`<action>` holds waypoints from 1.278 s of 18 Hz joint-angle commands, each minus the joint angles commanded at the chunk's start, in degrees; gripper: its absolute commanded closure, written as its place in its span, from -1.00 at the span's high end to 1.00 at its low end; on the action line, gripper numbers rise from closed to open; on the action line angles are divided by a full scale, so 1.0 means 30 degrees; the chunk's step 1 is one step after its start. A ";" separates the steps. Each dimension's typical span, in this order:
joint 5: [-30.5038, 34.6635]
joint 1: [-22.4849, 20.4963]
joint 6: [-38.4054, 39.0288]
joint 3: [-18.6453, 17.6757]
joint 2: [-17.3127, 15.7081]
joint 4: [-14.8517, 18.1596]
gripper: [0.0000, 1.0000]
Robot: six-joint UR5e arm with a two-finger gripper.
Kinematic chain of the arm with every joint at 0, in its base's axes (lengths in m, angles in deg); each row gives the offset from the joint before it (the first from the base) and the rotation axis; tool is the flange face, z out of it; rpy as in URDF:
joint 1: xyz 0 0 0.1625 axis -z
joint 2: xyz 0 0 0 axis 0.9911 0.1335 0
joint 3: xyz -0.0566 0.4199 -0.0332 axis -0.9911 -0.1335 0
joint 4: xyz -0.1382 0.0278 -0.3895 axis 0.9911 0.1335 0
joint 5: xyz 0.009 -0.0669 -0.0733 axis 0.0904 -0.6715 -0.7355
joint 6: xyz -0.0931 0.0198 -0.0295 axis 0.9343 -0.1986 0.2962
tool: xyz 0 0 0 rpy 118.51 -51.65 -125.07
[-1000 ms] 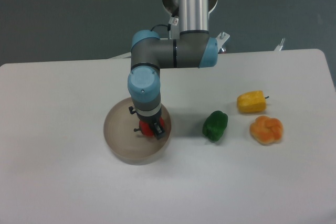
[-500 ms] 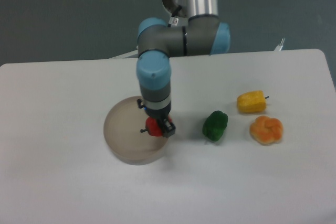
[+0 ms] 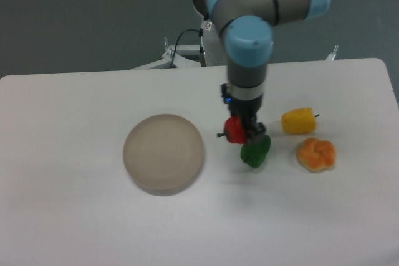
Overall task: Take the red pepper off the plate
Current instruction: 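Lift the red pepper off the plate and carry it toward the green pepper, then raise the held red pepper higher above the green pepper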
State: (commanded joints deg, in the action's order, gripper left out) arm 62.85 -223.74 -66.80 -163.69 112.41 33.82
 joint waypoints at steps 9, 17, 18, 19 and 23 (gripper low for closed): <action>0.0000 -0.0147 -0.0059 -0.0055 0.0119 0.0472 -0.30; 0.0088 -0.1143 -0.3455 -0.0027 -0.0116 0.0941 -0.29; 0.0088 -0.1143 -0.3631 0.0002 -0.0058 0.0941 -0.29; 0.0088 -0.1143 -0.3691 0.0032 -0.0057 0.0941 -0.29; 0.0088 -0.1143 -0.3750 0.0091 0.0001 0.0912 -0.29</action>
State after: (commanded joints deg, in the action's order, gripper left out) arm 63.11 -227.17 -78.05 -163.42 112.41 36.56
